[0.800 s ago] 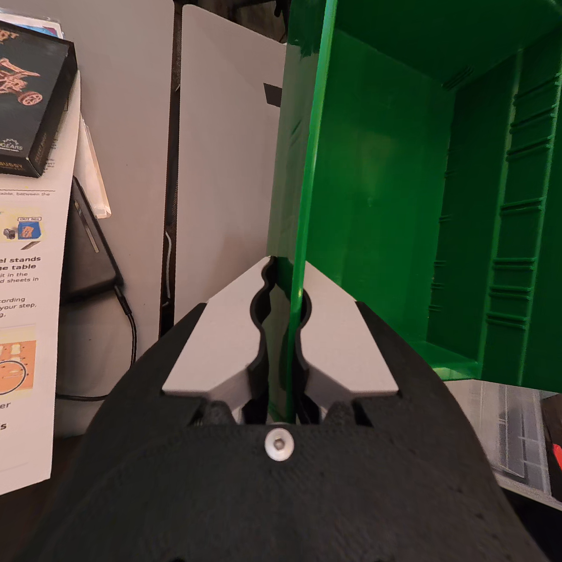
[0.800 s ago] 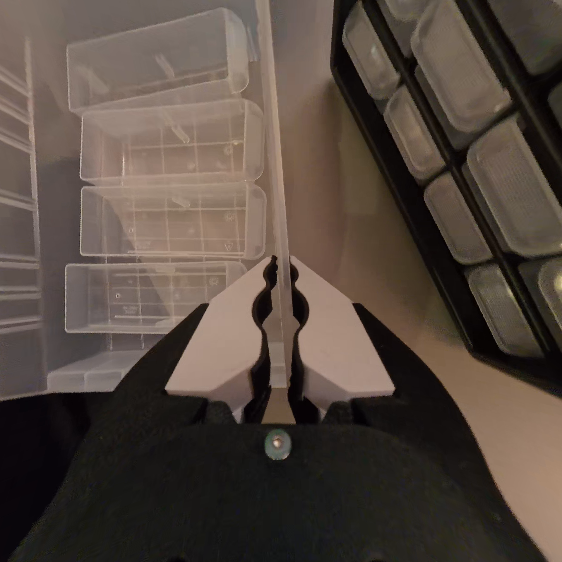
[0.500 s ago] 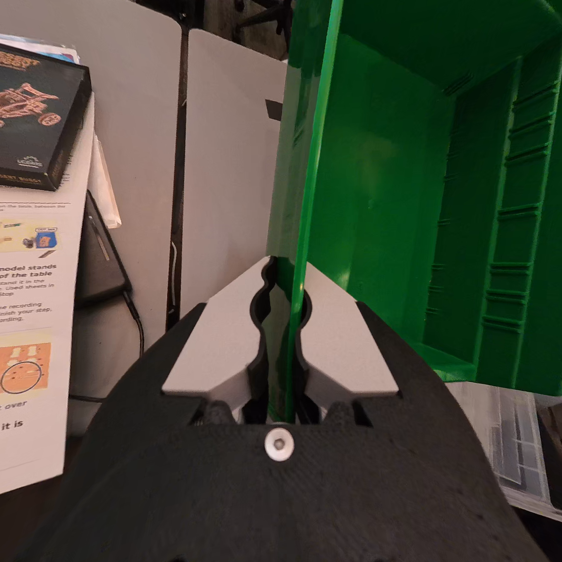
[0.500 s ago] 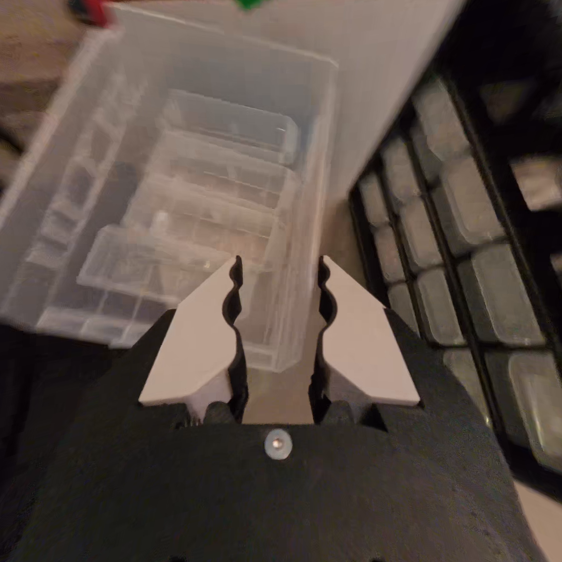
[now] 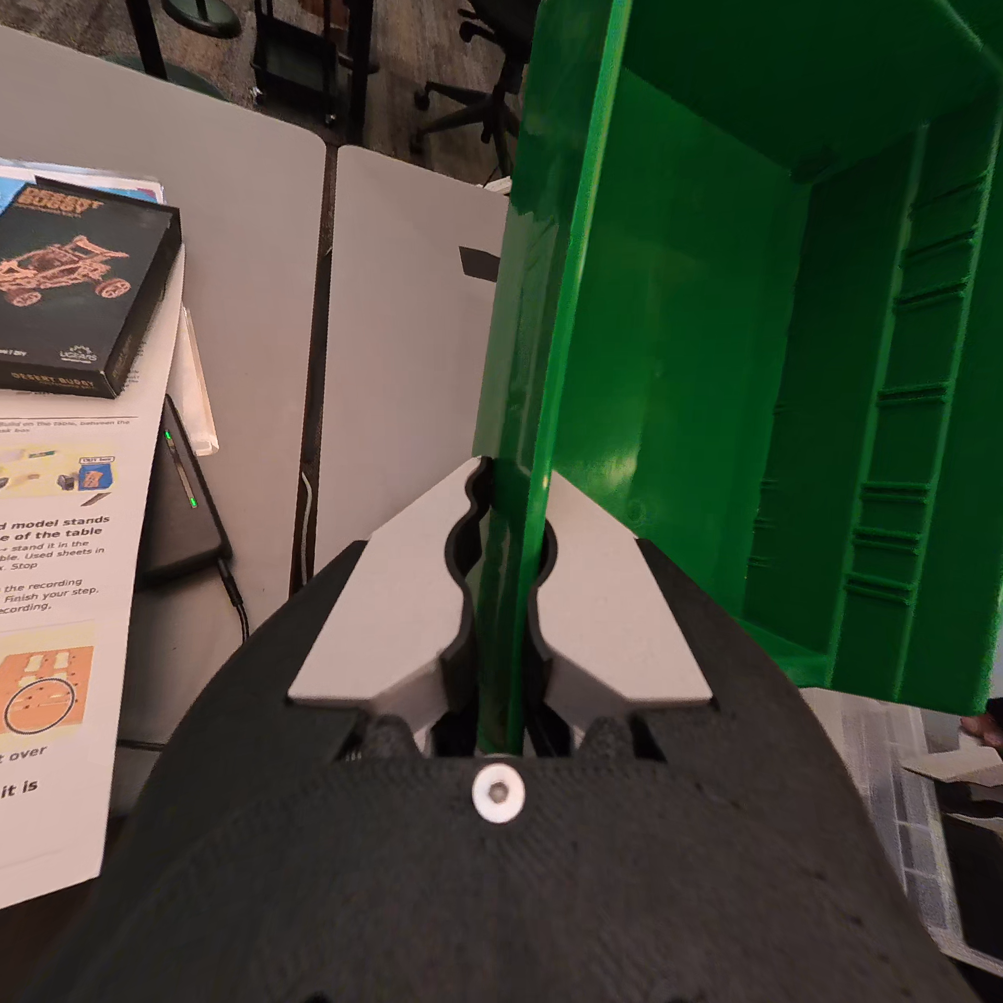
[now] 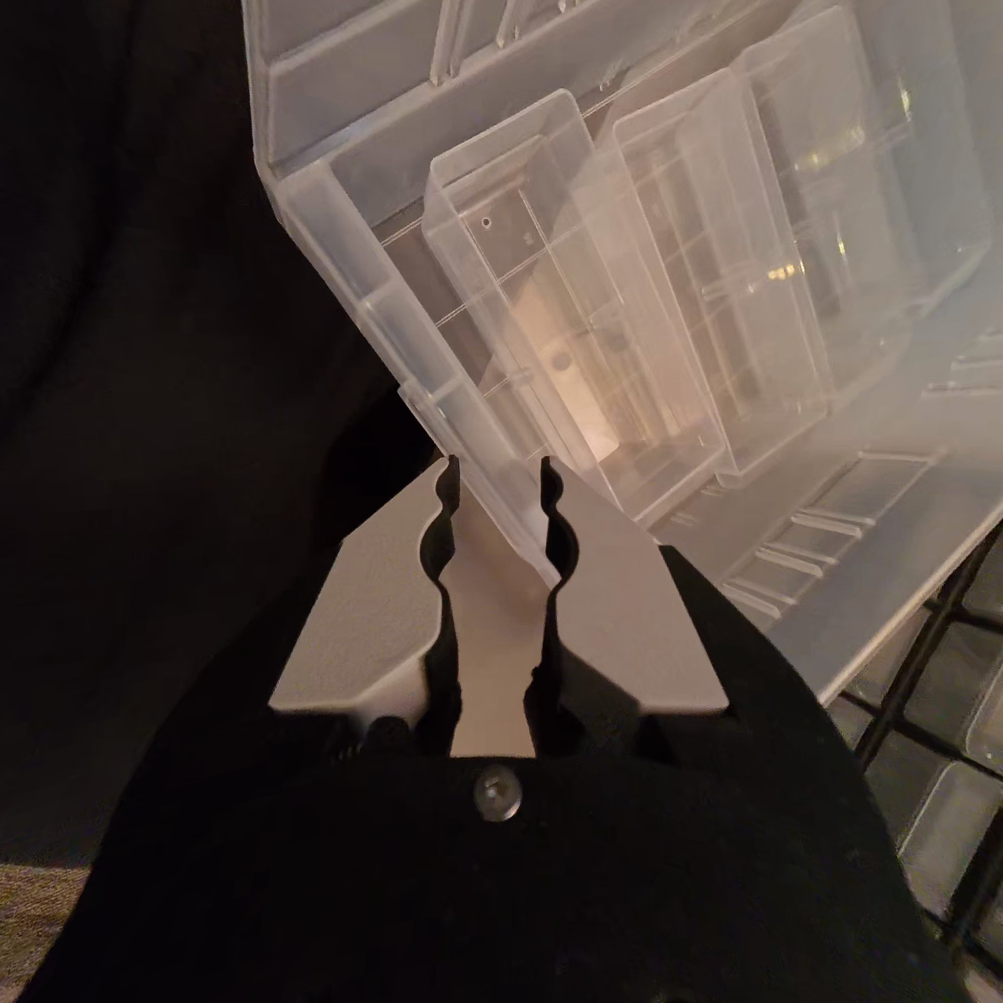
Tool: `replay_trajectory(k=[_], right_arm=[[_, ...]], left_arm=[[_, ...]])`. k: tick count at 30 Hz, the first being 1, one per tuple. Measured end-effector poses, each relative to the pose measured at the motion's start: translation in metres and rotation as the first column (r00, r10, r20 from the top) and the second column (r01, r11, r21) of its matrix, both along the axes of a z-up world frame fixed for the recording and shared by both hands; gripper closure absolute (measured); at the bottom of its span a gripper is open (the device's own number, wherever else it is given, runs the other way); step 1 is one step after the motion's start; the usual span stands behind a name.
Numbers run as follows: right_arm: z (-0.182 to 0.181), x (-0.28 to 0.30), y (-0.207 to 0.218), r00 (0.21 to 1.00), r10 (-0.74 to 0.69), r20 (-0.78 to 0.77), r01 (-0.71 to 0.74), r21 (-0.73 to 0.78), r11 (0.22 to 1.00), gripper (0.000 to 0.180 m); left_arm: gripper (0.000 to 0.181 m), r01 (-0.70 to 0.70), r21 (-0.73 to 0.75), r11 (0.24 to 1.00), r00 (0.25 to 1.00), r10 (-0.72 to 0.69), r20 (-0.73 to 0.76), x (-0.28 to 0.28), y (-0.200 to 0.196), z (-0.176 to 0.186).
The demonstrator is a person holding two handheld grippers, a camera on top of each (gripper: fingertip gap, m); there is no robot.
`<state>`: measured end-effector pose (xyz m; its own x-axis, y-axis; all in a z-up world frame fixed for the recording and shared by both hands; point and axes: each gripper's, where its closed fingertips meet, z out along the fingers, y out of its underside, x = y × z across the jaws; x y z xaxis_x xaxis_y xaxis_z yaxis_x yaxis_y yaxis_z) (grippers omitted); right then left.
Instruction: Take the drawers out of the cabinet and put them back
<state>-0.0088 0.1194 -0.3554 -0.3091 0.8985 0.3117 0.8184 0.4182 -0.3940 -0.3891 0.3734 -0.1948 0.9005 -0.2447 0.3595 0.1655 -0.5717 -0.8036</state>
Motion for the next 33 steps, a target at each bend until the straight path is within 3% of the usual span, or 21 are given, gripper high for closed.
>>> replay_trajectory(k=[1,12,17,23,24,26,29,33], right_arm=[[0.000,-0.006,0.002,1.000,-0.008,0.000,0.008,-0.006,1.000,0.151],[0.000,-0.101,0.057,0.955,-0.283,-0.089,0.279,-0.058,0.959,0.151],[-0.003,-0.144,0.100,0.875,-0.469,-0.117,0.462,-0.085,0.883,0.152],[-0.001,-0.215,0.145,0.801,-0.560,-0.211,0.554,-0.092,0.827,0.154],[-0.002,-0.226,0.150,0.804,-0.554,-0.216,0.546,-0.101,0.831,0.149],[-0.001,-0.239,0.153,0.800,-0.563,-0.207,0.545,-0.141,0.827,0.117],[0.030,-0.237,0.141,0.790,-0.543,-0.287,0.494,-0.227,0.839,0.120],[0.095,-0.194,0.125,0.747,-0.511,-0.426,0.429,-0.278,0.859,0.122]], left_arm=[[0.173,-0.001,0.005,1.000,1.000,0.001,-0.002,0.000,-0.001,0.002],[0.173,-0.052,0.102,0.993,0.998,0.049,0.034,-0.013,-0.014,0.046],[0.173,-0.094,0.173,0.980,0.994,0.082,0.075,-0.027,-0.026,0.071],[0.174,-0.076,0.243,0.967,0.993,0.052,0.104,-0.024,-0.038,0.100],[0.174,-0.071,0.249,0.966,0.994,0.046,0.103,-0.022,-0.040,0.103],[0.174,-0.065,0.260,0.963,0.994,0.041,0.097,-0.019,-0.042,0.108],[0.174,-0.048,0.275,0.960,0.996,0.026,0.082,-0.011,-0.042,0.117],[0.174,0.017,0.299,0.954,0.997,-0.039,0.065,0.019,-0.039,0.129]])
